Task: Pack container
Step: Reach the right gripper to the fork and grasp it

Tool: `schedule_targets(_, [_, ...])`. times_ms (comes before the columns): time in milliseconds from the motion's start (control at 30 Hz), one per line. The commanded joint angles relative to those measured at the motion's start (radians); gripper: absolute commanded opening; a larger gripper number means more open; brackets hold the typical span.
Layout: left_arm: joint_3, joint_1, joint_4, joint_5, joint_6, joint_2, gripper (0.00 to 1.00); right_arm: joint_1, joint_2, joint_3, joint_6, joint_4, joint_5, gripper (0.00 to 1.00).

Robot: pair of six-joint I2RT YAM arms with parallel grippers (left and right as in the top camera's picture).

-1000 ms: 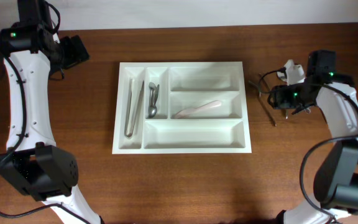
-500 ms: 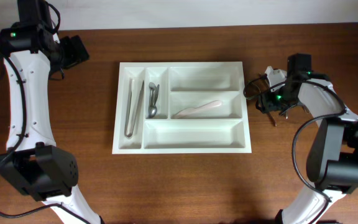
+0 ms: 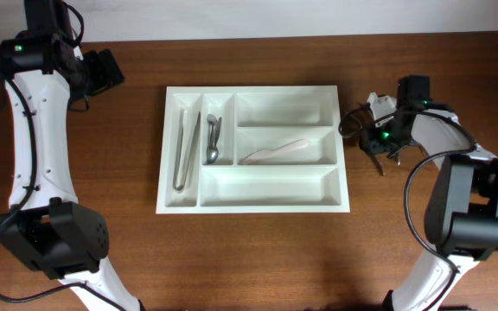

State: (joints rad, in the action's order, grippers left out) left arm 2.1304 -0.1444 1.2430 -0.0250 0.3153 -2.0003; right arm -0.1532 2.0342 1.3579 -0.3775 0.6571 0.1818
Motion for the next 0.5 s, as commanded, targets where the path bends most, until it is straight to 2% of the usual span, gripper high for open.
schedule_targets(0, [0.014,0.000,0.000,0.006,0.010,0.002,0.99,0.005,0.035,0.017,-0.011,0.002,-0.010,0.50])
schedule_targets(67, [0.014,0.000,0.000,0.006,0.010,0.002,0.99,0.005,0.041,0.016,-0.011,0.000,-0.007,0.47])
schedule_targets(133, [0.014,0.000,0.000,0.006,0.010,0.002,0.99,0.005,0.041,0.016,-0.011,0.000,-0.006,0.36])
schedule_targets(200, [0.014,0.000,0.000,0.006,0.010,0.002,0.99,0.005,0.041,0.017,-0.007,0.000,-0.006,0.05])
schedule_targets(467, [0.014,0.000,0.000,0.006,0.010,0.002,0.99,0.016,0.012,0.084,-0.007,0.056,0.050,0.04])
